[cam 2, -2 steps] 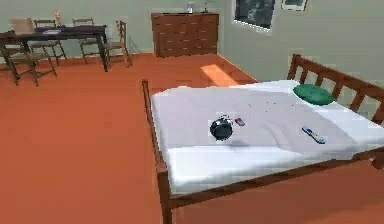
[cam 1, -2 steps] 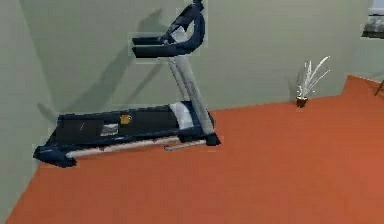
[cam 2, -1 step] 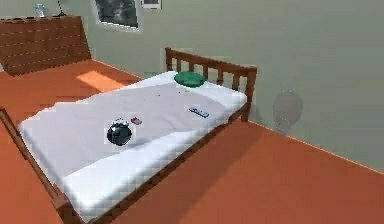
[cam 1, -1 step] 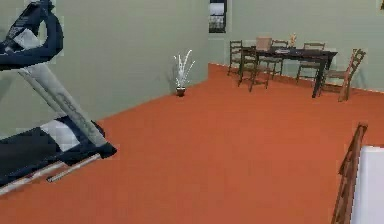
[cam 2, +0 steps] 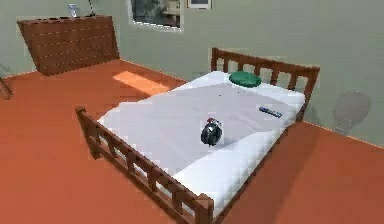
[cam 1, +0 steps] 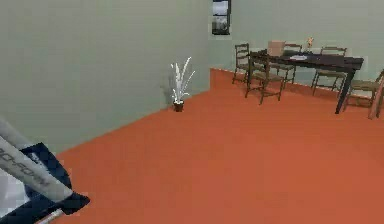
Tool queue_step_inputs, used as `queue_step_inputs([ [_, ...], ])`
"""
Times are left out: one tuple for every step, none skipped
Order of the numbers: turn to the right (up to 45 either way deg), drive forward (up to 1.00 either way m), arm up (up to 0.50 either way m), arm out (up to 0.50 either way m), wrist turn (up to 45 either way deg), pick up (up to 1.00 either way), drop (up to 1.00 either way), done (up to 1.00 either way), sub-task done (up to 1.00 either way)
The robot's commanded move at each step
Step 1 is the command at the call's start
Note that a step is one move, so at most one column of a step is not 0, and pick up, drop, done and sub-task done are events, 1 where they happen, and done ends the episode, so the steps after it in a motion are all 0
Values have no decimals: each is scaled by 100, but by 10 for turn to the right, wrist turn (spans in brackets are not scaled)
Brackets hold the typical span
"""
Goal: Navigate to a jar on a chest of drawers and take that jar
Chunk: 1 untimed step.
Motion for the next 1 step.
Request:
queue_step_inputs([
  [390,0,0,0,0,0,0,0,0],
])
